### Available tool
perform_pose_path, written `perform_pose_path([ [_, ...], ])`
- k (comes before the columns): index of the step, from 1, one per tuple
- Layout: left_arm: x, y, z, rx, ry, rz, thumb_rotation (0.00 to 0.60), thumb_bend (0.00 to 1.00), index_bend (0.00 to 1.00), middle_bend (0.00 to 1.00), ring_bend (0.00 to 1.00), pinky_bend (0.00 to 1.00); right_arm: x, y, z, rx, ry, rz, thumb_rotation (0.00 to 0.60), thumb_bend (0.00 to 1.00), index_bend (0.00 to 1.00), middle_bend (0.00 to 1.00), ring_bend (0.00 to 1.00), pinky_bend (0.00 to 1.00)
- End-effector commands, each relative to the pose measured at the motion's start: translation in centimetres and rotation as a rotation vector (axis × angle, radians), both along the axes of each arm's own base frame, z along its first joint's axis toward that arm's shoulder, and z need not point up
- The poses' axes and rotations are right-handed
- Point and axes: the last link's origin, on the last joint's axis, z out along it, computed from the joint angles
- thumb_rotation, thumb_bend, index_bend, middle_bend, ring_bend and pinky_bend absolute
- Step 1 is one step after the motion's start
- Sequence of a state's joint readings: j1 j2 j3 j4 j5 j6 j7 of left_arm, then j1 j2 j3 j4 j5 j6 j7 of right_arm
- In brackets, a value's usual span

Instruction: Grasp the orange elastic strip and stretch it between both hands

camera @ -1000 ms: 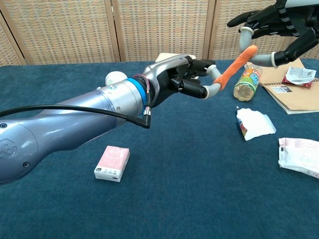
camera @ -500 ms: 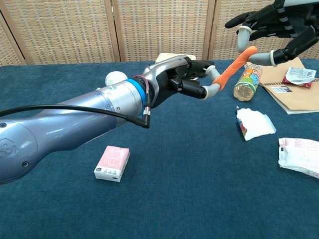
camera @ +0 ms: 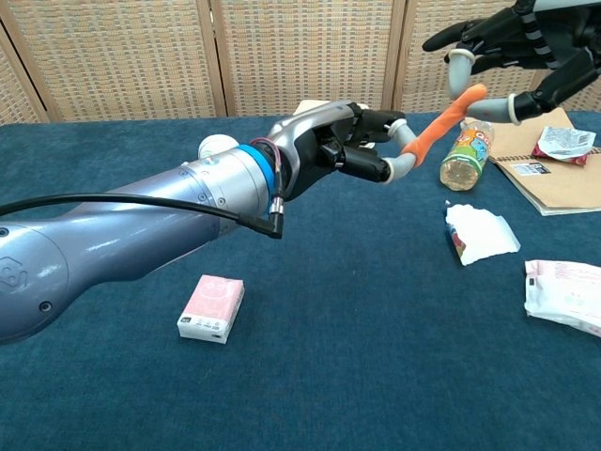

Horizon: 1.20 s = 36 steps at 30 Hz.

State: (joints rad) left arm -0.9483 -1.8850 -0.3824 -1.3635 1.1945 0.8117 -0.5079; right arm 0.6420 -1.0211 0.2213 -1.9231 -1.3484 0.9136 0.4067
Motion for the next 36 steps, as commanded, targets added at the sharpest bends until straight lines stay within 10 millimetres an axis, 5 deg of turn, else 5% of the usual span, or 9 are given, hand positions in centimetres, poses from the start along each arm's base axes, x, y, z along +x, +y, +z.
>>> perform_pose_path([
  [1,0.02,-0.04,-0.01,-0.001,0.0,0.0,0.6,0.48,0.7,0.0,0.0,0.0,-0.1,0.02,-0.04,-0.007,0.008,0.005,0.6,0.53,0.56,0.12,0.0,0.0],
  [16,0.01,-0.18,-0.06,-0.009,-0.005,-0.003,0.6,0.48,0.7,0.0,0.0,0.0,-0.59,-0.07,-0.27,-0.031,0.043,0.027,0.6,0.62,0.58,0.14,0.0,0.0],
  [36,-0.02,0.01,0.29,-0.005,-0.018,0.002,0.6,0.48,0.7,0.0,0.0,0.0,-1.02,-0.18,-0.42,-0.127,0.089,0.079,0.6,0.69,0.72,0.29,0.0,0.0],
])
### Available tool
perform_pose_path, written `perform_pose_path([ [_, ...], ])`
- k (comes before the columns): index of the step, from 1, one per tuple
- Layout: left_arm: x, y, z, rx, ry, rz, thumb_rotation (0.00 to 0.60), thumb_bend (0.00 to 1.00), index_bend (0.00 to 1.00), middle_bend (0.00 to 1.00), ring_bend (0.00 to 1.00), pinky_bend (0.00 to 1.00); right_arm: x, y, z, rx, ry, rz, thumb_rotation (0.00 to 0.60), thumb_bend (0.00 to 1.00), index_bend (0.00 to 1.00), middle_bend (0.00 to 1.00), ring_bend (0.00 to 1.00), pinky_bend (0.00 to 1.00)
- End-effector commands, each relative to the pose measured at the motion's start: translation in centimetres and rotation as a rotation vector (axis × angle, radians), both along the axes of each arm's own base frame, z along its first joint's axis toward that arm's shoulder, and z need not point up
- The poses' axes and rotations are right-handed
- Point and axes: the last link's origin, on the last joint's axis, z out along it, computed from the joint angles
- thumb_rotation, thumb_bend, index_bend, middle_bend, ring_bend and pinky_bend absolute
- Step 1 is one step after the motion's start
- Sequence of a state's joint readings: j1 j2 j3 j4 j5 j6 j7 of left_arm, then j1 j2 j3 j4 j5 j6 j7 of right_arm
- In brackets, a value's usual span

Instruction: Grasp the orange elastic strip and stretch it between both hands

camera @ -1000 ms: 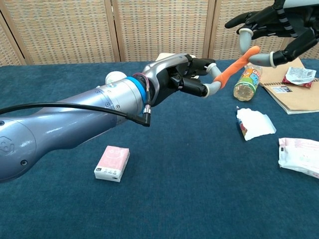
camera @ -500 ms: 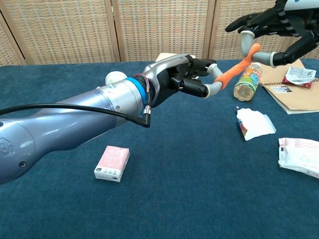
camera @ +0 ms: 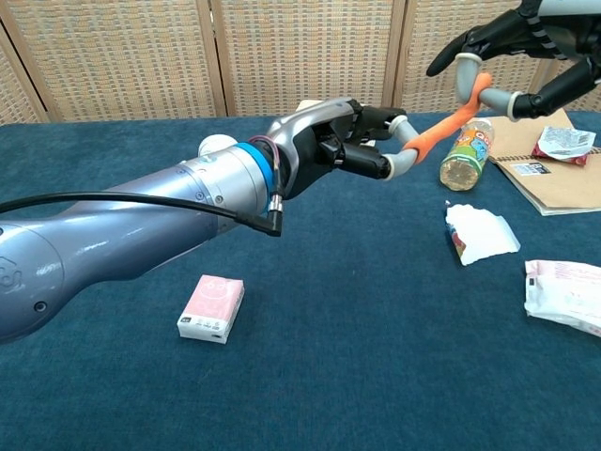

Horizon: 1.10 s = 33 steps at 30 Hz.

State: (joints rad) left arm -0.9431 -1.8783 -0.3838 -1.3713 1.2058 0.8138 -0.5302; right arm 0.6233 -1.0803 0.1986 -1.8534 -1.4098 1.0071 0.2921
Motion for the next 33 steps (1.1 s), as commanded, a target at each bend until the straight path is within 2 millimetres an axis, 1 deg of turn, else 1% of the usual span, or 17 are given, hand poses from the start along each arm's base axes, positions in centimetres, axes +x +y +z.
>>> perform_pose_path([
  [1,0.0,0.0,0.1,0.001,0.0,0.0,0.6,0.48,0.7,0.0,0.0,0.0,-0.1,0.0,-0.1,-0.015,0.01,0.007,0.6,0.69,0.72,0.29,0.0,0.0],
  [10,-0.6,0.6,0.5,0.033,0.022,0.003,0.6,0.5,0.71,0.0,0.0,0.0,-1.0,-0.3,0.3,-0.11,0.096,0.044,0.6,0.7,0.74,0.31,0.0,0.0],
  [18,-1.9,1.6,1.4,0.088,0.053,0.012,0.6,0.5,0.71,0.0,0.0,0.0,-2.0,-0.4,0.7,-0.202,0.213,0.108,0.6,0.7,0.75,0.32,0.0,0.0],
  [20,-2.5,2.1,1.9,0.106,0.063,0.02,0.6,0.5,0.71,0.0,0.0,0.0,-2.4,-0.4,0.8,-0.252,0.276,0.149,0.6,0.7,0.75,0.32,0.0,0.0],
  [25,-3.9,3.0,3.3,0.147,0.088,0.028,0.6,0.5,0.71,0.0,0.0,0.0,-3.0,-0.4,0.7,-0.328,0.364,0.207,0.6,0.7,0.75,0.32,0.0,0.0],
  [28,-5.2,3.5,4.4,0.189,0.127,0.021,0.6,0.5,0.71,0.0,0.0,0.0,-3.5,-0.4,0.8,-0.394,0.461,0.264,0.6,0.7,0.76,0.33,0.01,0.0],
  [31,-6.7,4.3,5.6,0.242,0.176,0.021,0.6,0.5,0.71,0.0,0.0,0.0,-4.0,-0.3,0.8,-0.434,0.53,0.301,0.6,0.7,0.76,0.33,0.01,0.0],
  [33,-8.2,4.9,6.8,0.281,0.217,0.027,0.6,0.5,0.71,0.0,0.0,0.0,-4.6,-0.2,0.9,-0.454,0.576,0.314,0.6,0.7,0.76,0.33,0.02,0.04],
])
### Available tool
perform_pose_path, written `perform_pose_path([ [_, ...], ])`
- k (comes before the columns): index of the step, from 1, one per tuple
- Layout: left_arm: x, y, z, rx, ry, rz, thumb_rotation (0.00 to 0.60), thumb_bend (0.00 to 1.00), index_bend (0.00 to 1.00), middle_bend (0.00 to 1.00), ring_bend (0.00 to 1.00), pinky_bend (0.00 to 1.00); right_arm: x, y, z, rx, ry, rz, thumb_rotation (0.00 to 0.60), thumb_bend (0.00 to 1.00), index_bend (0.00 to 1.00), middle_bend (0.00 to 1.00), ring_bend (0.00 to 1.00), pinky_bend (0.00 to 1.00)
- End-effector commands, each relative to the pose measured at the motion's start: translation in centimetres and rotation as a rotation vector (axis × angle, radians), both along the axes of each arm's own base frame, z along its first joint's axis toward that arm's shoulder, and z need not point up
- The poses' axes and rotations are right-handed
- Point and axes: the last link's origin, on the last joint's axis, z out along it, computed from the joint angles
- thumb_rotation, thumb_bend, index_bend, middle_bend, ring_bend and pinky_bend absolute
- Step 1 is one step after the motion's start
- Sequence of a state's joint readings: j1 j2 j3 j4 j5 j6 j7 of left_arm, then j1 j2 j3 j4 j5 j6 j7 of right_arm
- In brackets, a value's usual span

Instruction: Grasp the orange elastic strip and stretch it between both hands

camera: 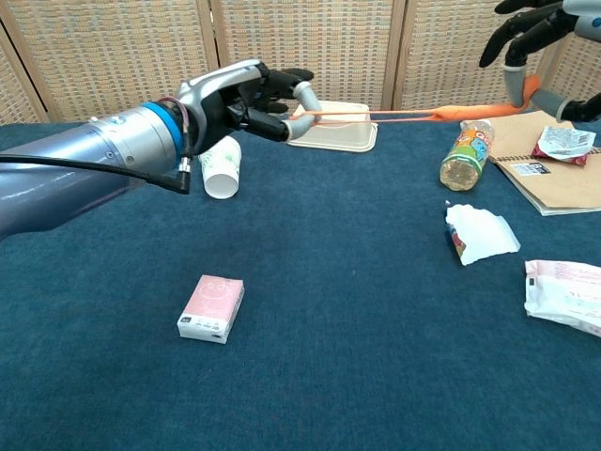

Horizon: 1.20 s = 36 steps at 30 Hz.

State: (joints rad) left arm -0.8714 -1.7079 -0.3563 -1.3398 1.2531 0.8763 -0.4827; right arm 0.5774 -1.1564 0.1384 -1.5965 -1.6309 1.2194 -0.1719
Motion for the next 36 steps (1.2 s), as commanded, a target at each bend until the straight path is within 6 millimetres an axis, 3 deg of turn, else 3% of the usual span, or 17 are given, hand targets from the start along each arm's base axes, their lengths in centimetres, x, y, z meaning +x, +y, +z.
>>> perform_pose_path([
  [1,-2.3,0.8,1.6,0.061,0.065,0.007,0.6,0.5,0.71,0.0,0.0,0.0,-1.0,0.2,0.0,-0.043,0.076,0.023,0.6,0.7,0.76,0.33,0.02,0.06],
  [7,-6.6,2.2,5.4,0.178,0.192,0.018,0.6,0.5,0.71,0.0,0.0,0.0,-2.8,0.4,0.3,-0.089,0.191,0.028,0.6,0.7,0.76,0.33,0.04,0.08],
  [8,-7.6,2.5,6.4,0.206,0.218,0.026,0.6,0.5,0.71,0.0,0.0,0.0,-3.2,0.4,0.3,-0.092,0.214,0.026,0.6,0.7,0.76,0.33,0.04,0.08],
  [9,-10.5,3.1,8.9,0.276,0.292,0.058,0.6,0.5,0.71,0.0,0.0,0.0,-4.6,0.5,0.4,-0.099,0.274,0.01,0.6,0.7,0.76,0.33,0.04,0.08],
  [10,-11.4,3.0,9.9,0.287,0.314,0.062,0.6,0.5,0.71,0.0,0.0,0.0,-5.0,0.6,0.4,-0.099,0.285,0.005,0.6,0.7,0.76,0.33,0.04,0.08],
  [22,-21.0,2.3,20.6,0.418,0.658,0.147,0.6,0.5,0.72,0.0,0.0,0.0,-8.9,1.9,0.5,-0.105,0.388,-0.036,0.6,0.7,0.76,0.33,0.04,0.08],
  [28,-24.0,1.1,24.1,0.444,0.778,0.189,0.6,0.5,0.72,0.0,0.0,0.0,-9.8,2.9,0.6,-0.103,0.388,-0.046,0.6,0.7,0.76,0.33,0.04,0.08],
  [36,-25.8,0.1,24.9,0.438,0.78,0.219,0.6,0.51,0.72,0.0,0.0,0.0,-9.4,3.7,0.5,-0.109,0.371,-0.03,0.6,0.7,0.76,0.33,0.04,0.08],
])
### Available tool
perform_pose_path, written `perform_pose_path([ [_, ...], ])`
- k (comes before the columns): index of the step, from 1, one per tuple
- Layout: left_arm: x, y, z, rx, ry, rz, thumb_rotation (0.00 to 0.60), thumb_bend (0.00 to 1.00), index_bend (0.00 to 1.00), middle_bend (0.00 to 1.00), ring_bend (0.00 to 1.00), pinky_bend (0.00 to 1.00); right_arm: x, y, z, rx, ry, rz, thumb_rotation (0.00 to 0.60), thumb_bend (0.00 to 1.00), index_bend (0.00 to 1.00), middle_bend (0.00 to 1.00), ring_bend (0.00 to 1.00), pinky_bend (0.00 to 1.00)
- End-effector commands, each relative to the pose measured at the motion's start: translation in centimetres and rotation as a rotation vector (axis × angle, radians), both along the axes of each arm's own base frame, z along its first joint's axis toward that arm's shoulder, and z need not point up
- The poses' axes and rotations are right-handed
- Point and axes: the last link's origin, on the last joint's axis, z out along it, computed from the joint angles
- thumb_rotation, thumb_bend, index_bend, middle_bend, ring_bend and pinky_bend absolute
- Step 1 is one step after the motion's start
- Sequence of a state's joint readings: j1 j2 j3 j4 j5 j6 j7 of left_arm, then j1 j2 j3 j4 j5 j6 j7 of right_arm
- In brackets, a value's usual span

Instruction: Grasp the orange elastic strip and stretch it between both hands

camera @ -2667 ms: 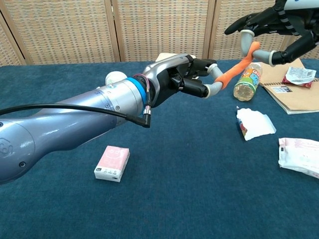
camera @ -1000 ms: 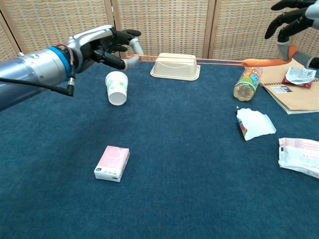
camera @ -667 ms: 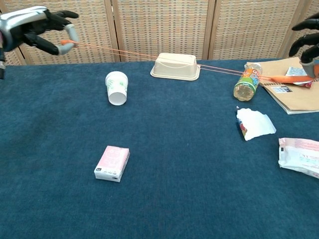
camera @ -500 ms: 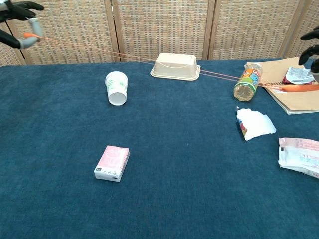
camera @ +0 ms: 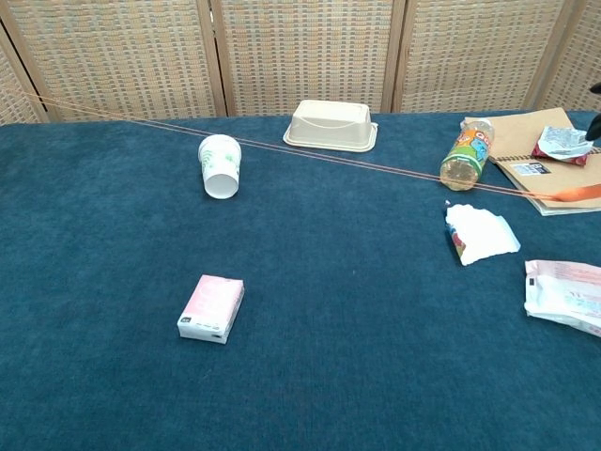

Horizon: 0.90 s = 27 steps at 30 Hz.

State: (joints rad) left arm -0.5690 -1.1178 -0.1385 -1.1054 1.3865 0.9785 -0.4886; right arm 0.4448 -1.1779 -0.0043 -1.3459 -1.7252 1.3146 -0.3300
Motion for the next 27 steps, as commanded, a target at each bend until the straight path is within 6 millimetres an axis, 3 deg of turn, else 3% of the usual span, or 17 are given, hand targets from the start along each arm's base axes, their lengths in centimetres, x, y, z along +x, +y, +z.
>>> perform_pose_path([
  [1,-0.3,-0.2,0.1,-0.001,0.003,0.0,0.6,0.51,0.72,0.0,0.0,0.0,0.1,0.2,0.1,-0.004,-0.003,0.006,0.6,0.7,0.76,0.33,0.04,0.08],
  [5,-0.8,-0.4,0.8,0.014,0.042,0.001,0.6,0.52,0.72,0.0,0.0,0.0,0.0,0.3,0.2,-0.009,0.005,0.008,0.6,0.7,0.76,0.34,0.05,0.08],
  [9,-2.7,-0.3,2.8,0.072,0.121,0.047,0.6,0.52,0.73,0.0,0.0,0.0,-1.4,0.0,1.4,-0.044,0.061,-0.008,0.6,0.7,0.76,0.34,0.05,0.09],
  [14,-6.0,-0.7,6.3,0.157,0.122,0.158,0.6,0.52,0.73,0.0,0.0,0.0,-5.7,-1.0,5.0,-0.133,0.124,-0.131,0.6,0.7,0.76,0.34,0.05,0.09],
  [19,-8.2,-1.1,8.1,0.196,0.107,0.223,0.6,0.52,0.73,0.0,0.0,0.0,-9.2,-0.9,7.7,-0.189,0.154,-0.223,0.6,0.7,0.76,0.34,0.06,0.1],
  [25,-10.2,-1.5,8.9,0.214,0.096,0.273,0.6,0.53,0.73,0.0,0.0,0.0,-12.9,0.5,10.0,-0.235,0.174,-0.315,0.6,0.7,0.76,0.35,0.06,0.11],
  [27,-10.6,-1.7,8.8,0.211,0.086,0.282,0.6,0.53,0.73,0.0,0.0,0.0,-15.2,2.3,11.3,-0.259,0.183,-0.395,0.6,0.7,0.76,0.35,0.06,0.12],
])
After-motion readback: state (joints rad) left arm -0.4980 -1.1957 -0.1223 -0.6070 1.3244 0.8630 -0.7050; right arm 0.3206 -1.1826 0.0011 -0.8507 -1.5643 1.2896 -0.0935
